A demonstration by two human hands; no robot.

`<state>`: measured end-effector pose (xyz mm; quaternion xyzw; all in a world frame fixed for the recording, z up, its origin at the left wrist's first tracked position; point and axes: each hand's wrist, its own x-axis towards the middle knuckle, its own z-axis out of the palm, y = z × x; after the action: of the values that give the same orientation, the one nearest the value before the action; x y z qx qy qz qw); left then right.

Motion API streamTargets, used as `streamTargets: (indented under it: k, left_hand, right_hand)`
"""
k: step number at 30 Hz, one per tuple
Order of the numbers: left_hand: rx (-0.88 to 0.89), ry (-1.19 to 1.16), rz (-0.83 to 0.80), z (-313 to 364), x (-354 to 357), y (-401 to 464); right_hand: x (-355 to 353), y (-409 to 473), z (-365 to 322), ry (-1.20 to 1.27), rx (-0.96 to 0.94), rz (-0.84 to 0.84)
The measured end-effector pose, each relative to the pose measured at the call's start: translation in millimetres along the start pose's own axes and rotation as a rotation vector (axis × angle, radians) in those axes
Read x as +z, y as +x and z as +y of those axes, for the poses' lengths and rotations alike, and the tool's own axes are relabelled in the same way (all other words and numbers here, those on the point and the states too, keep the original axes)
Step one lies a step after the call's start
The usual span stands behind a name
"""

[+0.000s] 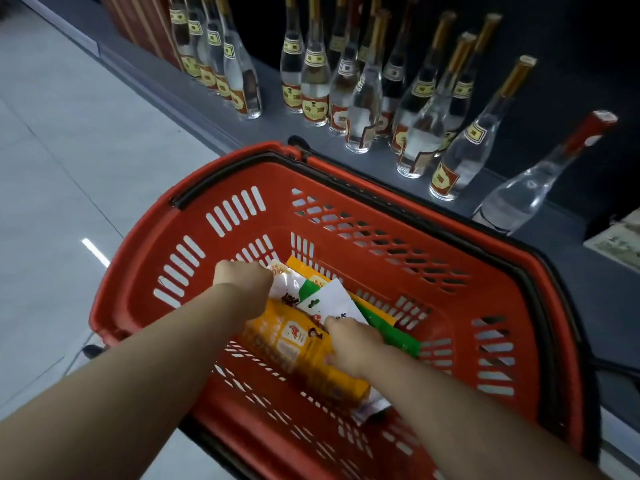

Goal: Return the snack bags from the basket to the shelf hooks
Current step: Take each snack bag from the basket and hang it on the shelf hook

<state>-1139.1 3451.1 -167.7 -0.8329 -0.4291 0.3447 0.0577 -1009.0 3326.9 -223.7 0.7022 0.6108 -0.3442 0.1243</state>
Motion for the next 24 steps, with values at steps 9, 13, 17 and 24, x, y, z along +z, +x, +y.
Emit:
streamTargets:
  k: [9, 13, 17, 24]
  left_hand:
    - [-0.238, -0.687, -0.003, 21, -33, -10]
    - [-0.477, -1.285, 0.041, 31, -48, -6]
    - [-0.793, -1.739, 0.011, 39, -56, -5]
    - [-0.442, -1.894, -0.096, 10, -33, -8]
  right_hand:
    - [-9, -27, -27, 0.082, -0.1, 0.281]
    - [-12, -33, -33, 0.123, -0.026, 0.363]
    - [-18, -42, -39, 0.116, 0.007, 0.401]
    - [-27, -45, -34, 0.752, -0.091, 0.226]
